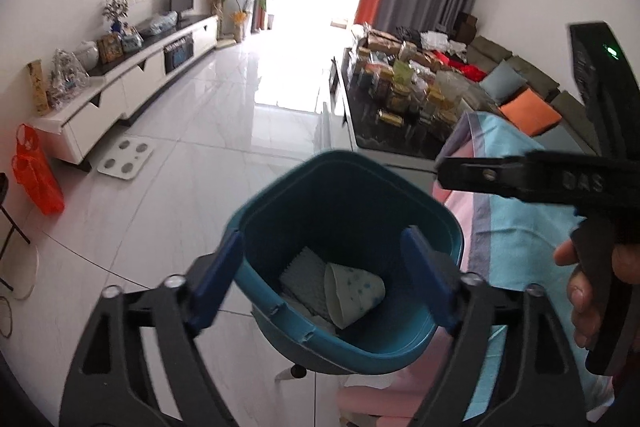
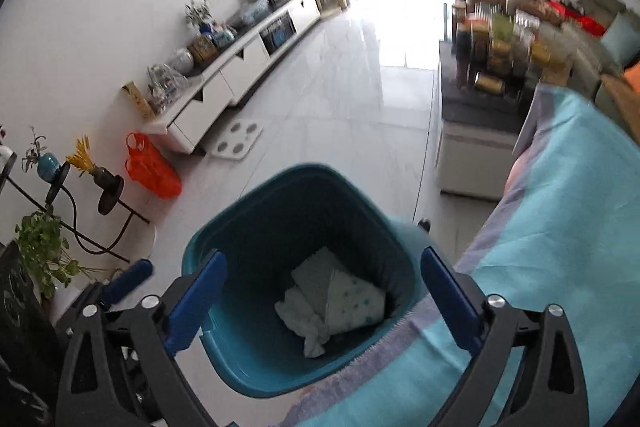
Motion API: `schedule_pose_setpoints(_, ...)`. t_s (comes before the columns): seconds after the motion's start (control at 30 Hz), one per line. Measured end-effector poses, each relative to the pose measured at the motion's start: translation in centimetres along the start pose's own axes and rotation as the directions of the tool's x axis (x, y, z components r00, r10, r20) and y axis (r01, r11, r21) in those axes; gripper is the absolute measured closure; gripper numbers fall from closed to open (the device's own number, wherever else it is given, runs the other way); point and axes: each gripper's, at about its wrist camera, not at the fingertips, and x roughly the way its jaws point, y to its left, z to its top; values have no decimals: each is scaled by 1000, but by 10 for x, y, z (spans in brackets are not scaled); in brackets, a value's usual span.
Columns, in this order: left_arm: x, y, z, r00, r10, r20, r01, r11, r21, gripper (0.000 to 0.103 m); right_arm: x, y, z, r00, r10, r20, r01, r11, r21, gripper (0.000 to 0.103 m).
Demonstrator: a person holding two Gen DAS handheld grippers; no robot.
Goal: Collect trash
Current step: 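Open both tools to drop the cup and tissue into the bin, then move both tools back over the table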
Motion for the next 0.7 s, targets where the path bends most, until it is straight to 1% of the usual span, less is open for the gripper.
schedule_pose_setpoints(0.07,-12,-1,4,1000,11,26,-11,1000,0,13,-18,0,-3,999,-18,46,18,1000,-8,7)
schedule_pose_setpoints(0.1,-17,-1,5,999,17,39,-17,1000,-1,8,-26,-2,-5,997,-23,70,23,1000,-11,7)
schedule_pose_setpoints(0.13,-25,-1,6,998,18,54,-18,1000,-3,5,-31,-4,-5,996,-30,84,31,999,-10,7)
schedule_pose_setpoints(0.27,-50,-9,13,994,25,107,-26,1000,4,5,-70,-8,-16,981,-67,180,72,997,-21,7)
schedule_pose_setpoints(0.33,-61,-15,16,991,29,129,-31,999,14,5,-89,-9,-25,967,-96,235,105,994,-27,7)
schedule_pose_setpoints(0.43,-78,-29,23,985,22,171,-27,999,24,5,-121,-13,-41,941,-116,317,135,990,-37,7)
schedule_pose_setpoints(0.53,-98,-48,26,976,-13,219,2,999,50,5,-155,-20,-62,900,-161,405,187,982,-26,7)
schedule_pose_setpoints(0.57,-104,-55,26,971,-17,238,2,998,65,5,-163,-23,-68,889,-177,422,203,979,-17,7)
schedule_pose_setpoints(0.63,-114,-72,25,963,-50,266,22,994,108,5,-178,-31,-79,870,-200,450,223,975,3,7)
schedule_pose_setpoints(0.67,-119,-82,23,958,-71,277,34,990,134,5,-189,-36,-88,851,-228,474,246,969,25,7)
schedule_pose_setpoints(0.7,-123,-92,22,954,-72,291,28,988,153,5,-195,-40,-94,838,-249,487,263,964,40,7)
